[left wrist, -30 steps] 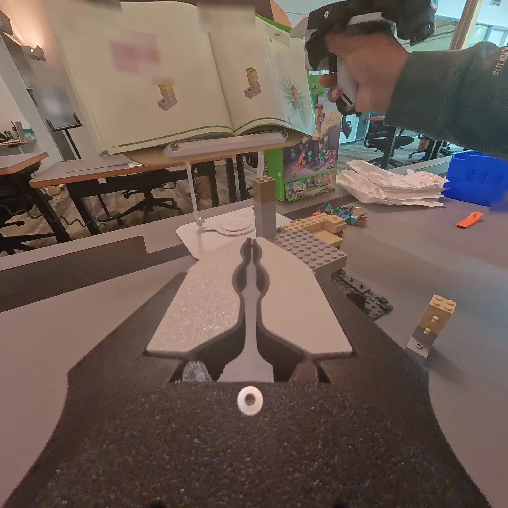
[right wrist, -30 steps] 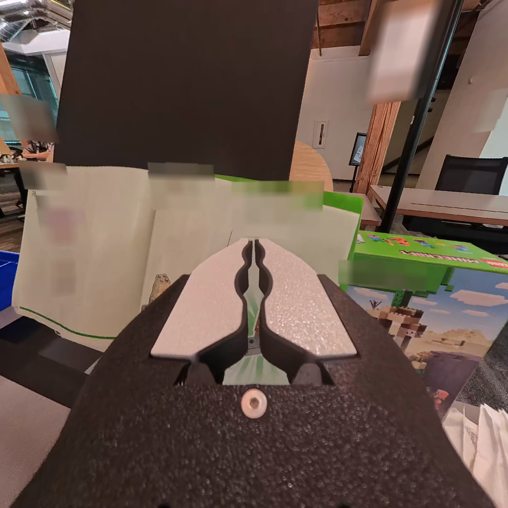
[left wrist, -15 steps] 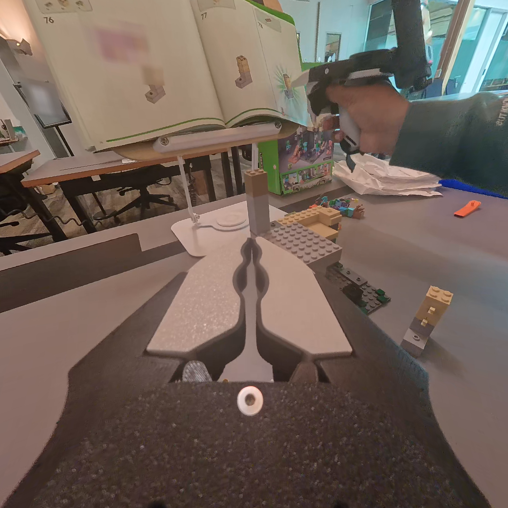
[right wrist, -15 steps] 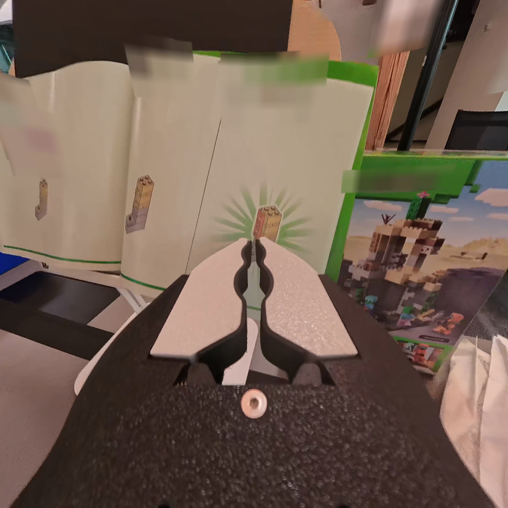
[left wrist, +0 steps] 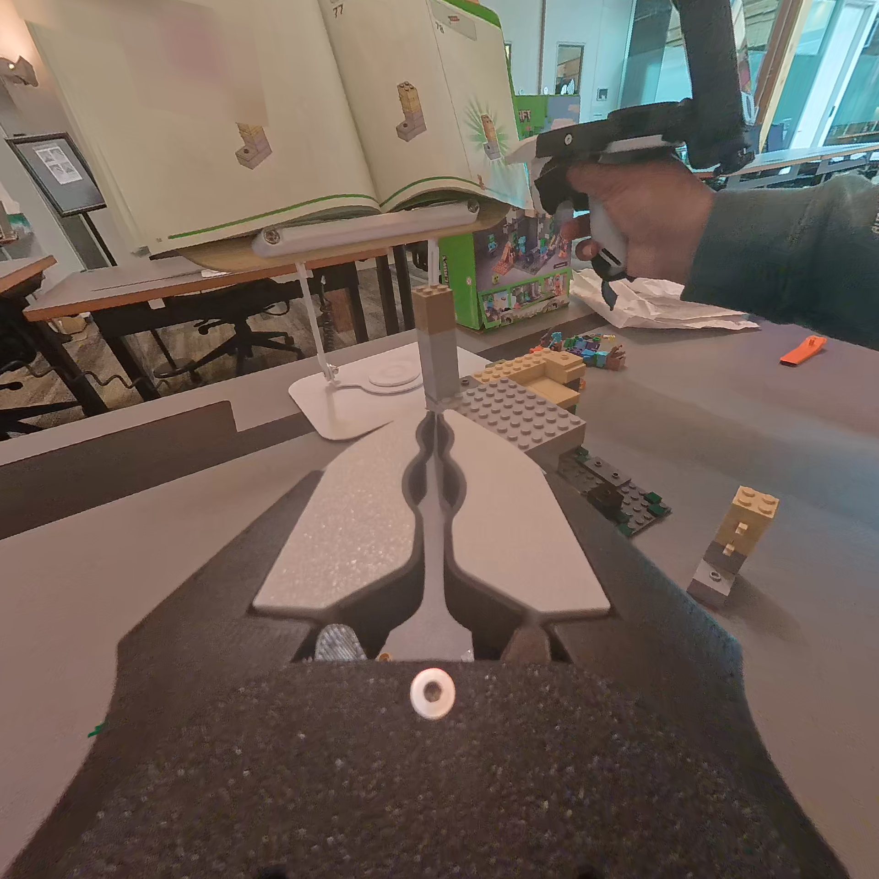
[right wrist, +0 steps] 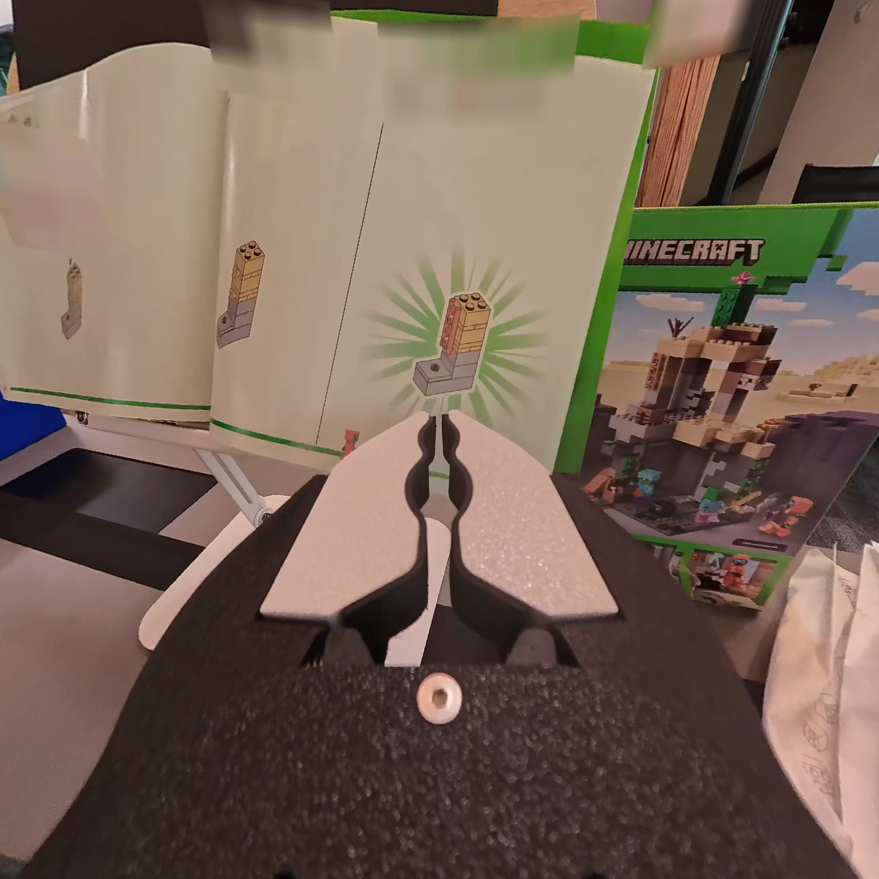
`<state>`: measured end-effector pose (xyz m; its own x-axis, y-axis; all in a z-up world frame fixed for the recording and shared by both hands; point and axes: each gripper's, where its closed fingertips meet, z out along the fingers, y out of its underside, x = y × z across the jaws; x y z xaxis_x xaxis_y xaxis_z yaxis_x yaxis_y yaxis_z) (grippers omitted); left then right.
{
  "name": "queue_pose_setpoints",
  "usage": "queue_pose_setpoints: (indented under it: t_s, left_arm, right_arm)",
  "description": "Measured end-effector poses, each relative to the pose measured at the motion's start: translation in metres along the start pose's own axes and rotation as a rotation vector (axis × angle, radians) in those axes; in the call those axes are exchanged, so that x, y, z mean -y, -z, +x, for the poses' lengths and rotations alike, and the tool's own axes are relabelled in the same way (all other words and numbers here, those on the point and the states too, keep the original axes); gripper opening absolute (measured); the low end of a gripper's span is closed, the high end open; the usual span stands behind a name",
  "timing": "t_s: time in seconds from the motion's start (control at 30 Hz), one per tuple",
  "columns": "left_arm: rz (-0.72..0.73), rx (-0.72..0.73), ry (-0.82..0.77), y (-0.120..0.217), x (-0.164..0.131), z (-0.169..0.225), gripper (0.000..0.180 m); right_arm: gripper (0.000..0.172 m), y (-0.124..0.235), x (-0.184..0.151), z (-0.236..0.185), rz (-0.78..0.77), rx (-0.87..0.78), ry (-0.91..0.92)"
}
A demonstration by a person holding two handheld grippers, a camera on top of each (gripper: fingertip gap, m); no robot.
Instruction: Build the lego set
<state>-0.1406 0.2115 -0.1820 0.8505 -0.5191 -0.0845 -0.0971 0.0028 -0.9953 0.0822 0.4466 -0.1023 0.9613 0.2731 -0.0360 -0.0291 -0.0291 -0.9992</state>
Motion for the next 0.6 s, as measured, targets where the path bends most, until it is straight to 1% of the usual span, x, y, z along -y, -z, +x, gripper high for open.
queue_pose_setpoints:
  t_s: [0.6]
  left_arm:
    - [-0.015, -0.018, -0.009, -0.0024, -0.0034, 0.0045, 0.001]
  right_arm:
    - [0.002, 0.0058, -0.005, -0.0022, -0.01, -0.005, 0.007]
